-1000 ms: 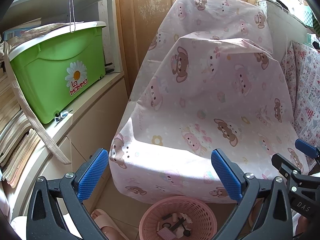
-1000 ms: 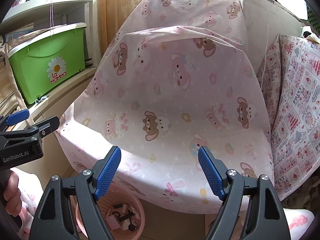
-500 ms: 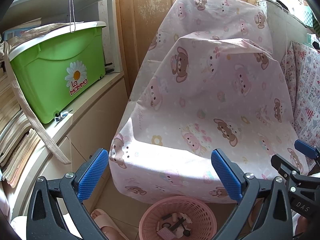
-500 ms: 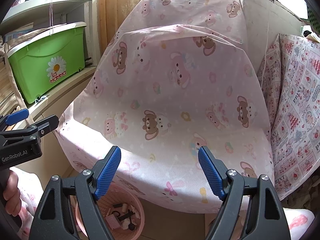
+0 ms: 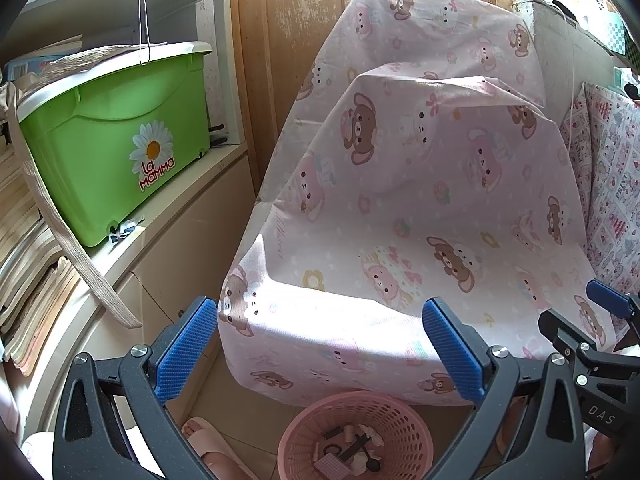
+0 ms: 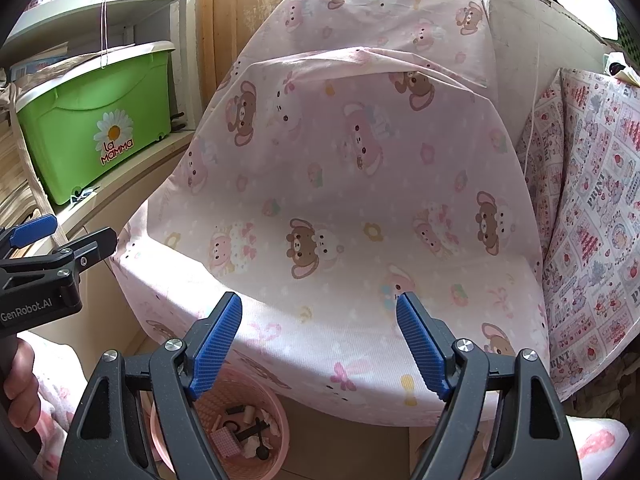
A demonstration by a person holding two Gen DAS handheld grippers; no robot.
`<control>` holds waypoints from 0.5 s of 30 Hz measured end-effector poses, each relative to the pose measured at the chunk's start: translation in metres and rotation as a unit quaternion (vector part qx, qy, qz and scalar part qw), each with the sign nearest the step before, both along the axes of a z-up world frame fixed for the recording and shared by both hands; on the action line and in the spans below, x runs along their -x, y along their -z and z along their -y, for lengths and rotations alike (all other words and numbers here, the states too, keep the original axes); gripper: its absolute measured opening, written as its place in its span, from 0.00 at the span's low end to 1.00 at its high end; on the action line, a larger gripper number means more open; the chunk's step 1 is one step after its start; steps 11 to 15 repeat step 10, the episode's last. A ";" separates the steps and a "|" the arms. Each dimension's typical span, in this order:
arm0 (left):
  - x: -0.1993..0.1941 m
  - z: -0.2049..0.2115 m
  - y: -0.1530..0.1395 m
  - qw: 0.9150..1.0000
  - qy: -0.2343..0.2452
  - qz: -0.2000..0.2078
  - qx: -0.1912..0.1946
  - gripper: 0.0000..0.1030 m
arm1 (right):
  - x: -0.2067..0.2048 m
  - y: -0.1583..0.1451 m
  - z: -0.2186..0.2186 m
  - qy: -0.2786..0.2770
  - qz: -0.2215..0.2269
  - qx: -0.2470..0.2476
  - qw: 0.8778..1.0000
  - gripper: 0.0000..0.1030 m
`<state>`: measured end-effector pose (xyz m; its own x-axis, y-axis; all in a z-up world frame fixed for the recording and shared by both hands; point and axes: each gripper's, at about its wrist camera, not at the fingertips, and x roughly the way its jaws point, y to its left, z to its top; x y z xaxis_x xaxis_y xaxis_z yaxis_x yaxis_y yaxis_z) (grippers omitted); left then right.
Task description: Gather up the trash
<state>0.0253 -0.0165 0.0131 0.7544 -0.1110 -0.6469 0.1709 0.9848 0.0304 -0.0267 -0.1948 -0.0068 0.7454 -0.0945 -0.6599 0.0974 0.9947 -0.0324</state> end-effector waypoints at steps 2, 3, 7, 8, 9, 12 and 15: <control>0.000 0.000 0.000 1.000 0.000 0.000 -0.001 0.99 | 0.000 0.000 0.000 -0.001 0.000 0.001 1.000 0.79; 0.000 0.000 0.000 1.000 0.000 0.000 -0.001 0.99 | 0.000 0.000 0.000 -0.001 0.000 0.002 1.000 0.79; 0.000 0.000 0.000 1.000 0.000 0.001 -0.001 0.99 | 0.000 0.000 0.000 -0.001 0.000 0.001 1.000 0.79; 0.000 0.000 -0.001 1.000 0.000 0.001 -0.001 0.99 | 0.000 0.000 0.000 0.000 0.000 0.001 1.000 0.79; 0.001 0.000 -0.001 1.000 0.001 0.001 -0.001 0.99 | 0.000 0.000 0.000 0.000 0.000 0.001 1.000 0.79; 0.001 -0.001 -0.001 1.000 0.001 0.002 -0.001 0.99 | 0.000 0.000 0.000 0.000 0.000 0.002 1.000 0.79; 0.001 -0.001 -0.001 1.000 0.001 0.002 -0.001 0.99 | 0.000 0.000 0.000 0.000 0.000 0.002 1.000 0.79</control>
